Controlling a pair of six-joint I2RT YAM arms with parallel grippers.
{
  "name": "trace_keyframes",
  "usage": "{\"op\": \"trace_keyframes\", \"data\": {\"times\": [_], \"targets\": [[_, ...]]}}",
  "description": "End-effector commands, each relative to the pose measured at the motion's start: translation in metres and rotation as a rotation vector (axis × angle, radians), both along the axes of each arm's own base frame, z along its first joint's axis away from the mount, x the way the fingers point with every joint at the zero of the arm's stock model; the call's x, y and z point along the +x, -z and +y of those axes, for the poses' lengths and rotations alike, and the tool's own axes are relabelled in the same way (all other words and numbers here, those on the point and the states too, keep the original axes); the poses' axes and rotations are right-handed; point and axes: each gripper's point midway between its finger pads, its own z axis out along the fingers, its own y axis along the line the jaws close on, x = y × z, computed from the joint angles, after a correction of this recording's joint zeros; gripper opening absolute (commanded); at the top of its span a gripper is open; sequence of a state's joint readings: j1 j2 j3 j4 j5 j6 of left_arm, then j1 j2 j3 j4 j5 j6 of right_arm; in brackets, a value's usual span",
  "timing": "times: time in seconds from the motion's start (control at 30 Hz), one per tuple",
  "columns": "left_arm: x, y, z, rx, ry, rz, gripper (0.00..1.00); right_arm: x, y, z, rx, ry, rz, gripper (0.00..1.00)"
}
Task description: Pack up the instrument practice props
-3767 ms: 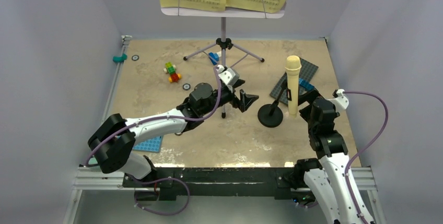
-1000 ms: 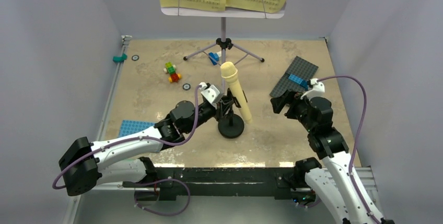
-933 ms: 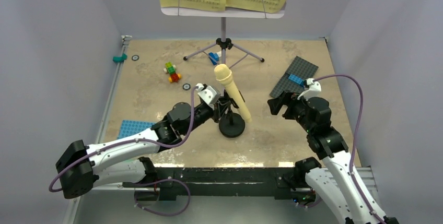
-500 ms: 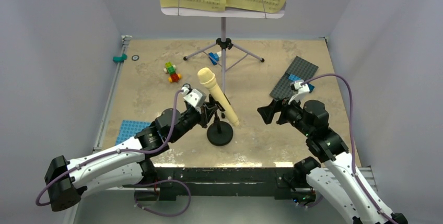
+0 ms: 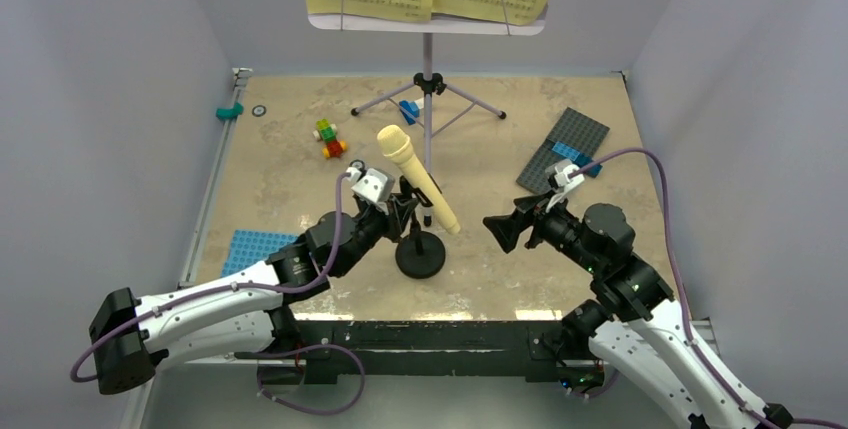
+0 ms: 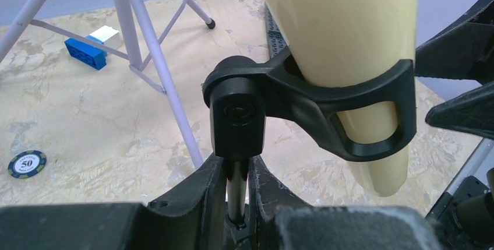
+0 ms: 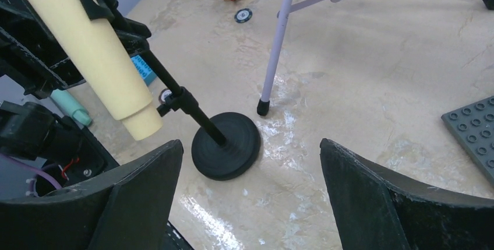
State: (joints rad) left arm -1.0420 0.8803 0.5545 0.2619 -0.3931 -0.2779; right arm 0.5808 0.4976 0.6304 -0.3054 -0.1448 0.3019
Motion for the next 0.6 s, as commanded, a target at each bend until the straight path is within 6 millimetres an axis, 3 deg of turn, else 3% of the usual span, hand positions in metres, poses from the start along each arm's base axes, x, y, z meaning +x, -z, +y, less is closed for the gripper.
{"op": "trace_keyframes", "data": {"times": [0.0, 0.23, 0.4, 0.57], "targets": [[0.004, -0.001, -0.009, 0.027, -0.055, 0.028, 0.0, 0.005, -0.013, 0.0, -0.006, 0.014, -0.053, 0.92], [0.003, 0.015, -0.02, 0.094, -0.08, 0.06, 0.01, -0.012, -0.038, 0.014, 0.063, -0.104, -0.114, 0.93], [-0.001, 0.015, -0.023, 0.091, -0.063, 0.073, 0.21, -0.014, -0.07, 0.019, 0.084, -0.135, -0.155, 0.94], [-0.004, 0.01, -0.02, 0.067, -0.054, 0.07, 0.35, -0.015, -0.084, 0.016, 0.083, -0.128, -0.17, 0.94]]}}
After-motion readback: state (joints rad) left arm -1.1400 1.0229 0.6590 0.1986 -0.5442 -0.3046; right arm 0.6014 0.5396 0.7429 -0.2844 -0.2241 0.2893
